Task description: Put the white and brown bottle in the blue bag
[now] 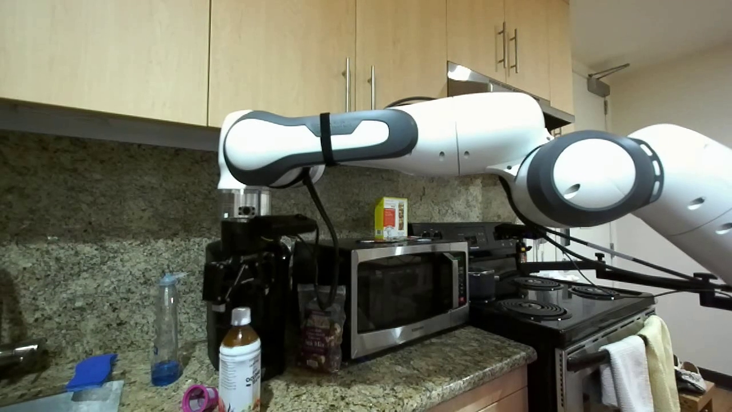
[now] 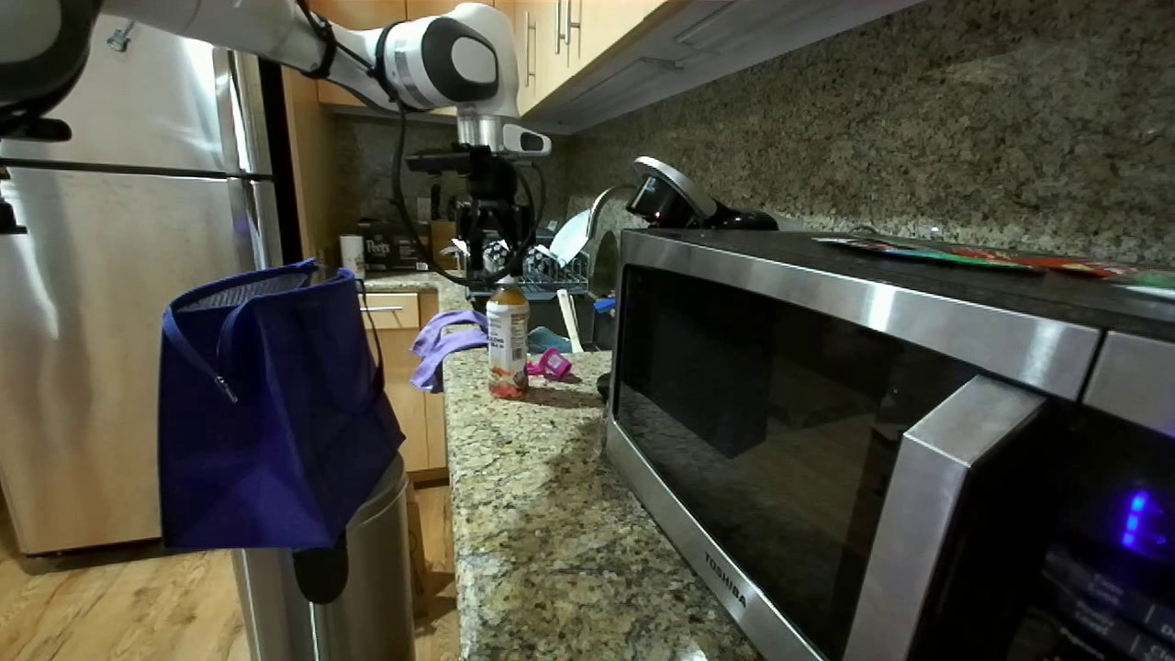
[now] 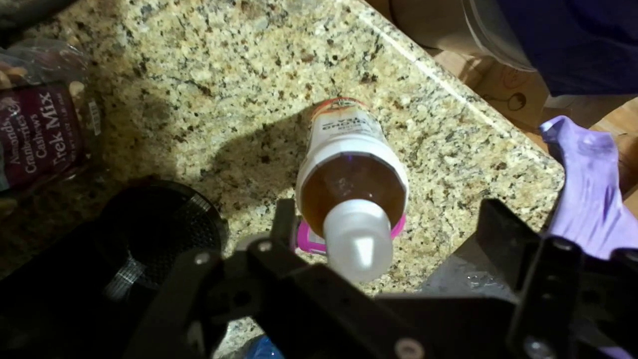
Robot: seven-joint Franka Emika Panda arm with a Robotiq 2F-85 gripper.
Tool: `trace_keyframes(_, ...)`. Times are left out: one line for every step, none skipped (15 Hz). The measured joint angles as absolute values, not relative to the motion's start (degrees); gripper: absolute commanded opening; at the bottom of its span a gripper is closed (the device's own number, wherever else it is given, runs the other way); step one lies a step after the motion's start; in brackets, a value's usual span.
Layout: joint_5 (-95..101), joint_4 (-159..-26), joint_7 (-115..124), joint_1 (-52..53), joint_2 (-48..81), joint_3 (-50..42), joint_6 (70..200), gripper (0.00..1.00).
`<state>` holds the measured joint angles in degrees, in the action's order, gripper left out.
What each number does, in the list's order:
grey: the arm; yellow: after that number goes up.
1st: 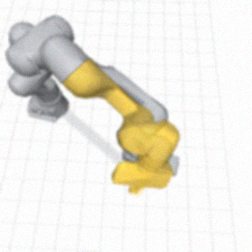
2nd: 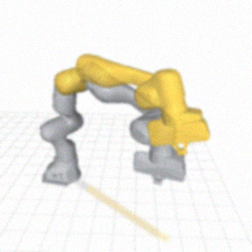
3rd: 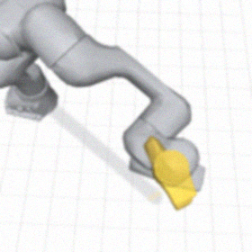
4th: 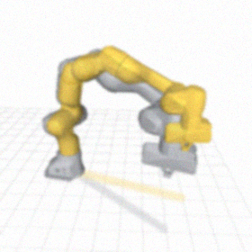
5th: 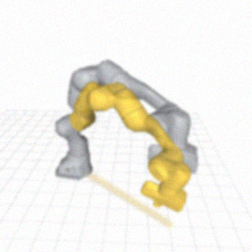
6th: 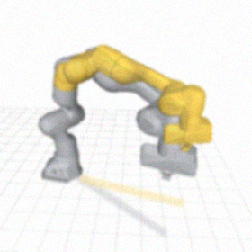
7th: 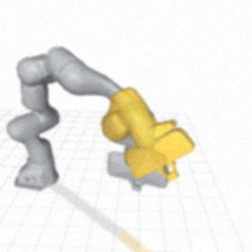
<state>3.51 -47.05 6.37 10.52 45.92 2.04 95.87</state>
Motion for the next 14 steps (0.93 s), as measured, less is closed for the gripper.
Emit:
trace_keyframes(3.51,-46.52,6.37,10.52,46.34,2.04,96.08,1.00)
trace_keyframes(3.51,-46.02,6.37,10.52,46.84,2.03,96.37,1.00)
trace_keyframes(3.51,-45.52,6.37,10.52,47.38,2.02,96.73,1.00)
trace_keyframes(3.51,-44.98,6.37,10.52,47.98,2.01,97.03,1.00)
trace_keyframes(3.51,-44.48,6.37,10.52,48.54,1.99,97.25,0.75)
trace_keyframes(3.51,-43.92,6.37,10.53,49.07,1.98,97.37,0.74)
trace_keyframes(3.51,-43.38,6.37,10.54,49.53,1.96,97.41,0.68)
trace_keyframes(3.51,-42.94,6.37,10.56,49.88,1.94,97.41,0.60)
trace_keyframes(3.51,-42.56,6.37,10.57,50.16,1.94,97.41,0.54)
trace_keyframes(3.52,-42.24,6.37,10.59,50.37,1.94,97.41,0.46)
trace_keyframes(3.52,-42.02,6.37,10.60,50.52,1.94,97.41,0.41)
trace_keyframes(3.52,-41.84,6.37,10.60,50.64,1.93,97.41,0.33)
trace_keyframes(3.52,-41.64,6.37,10.60,50.71,1.89,97.41,0.27)
trace_keyframes(3.52,-41.40,6.37,10.59,50.76,1.81,97.41,0.22)
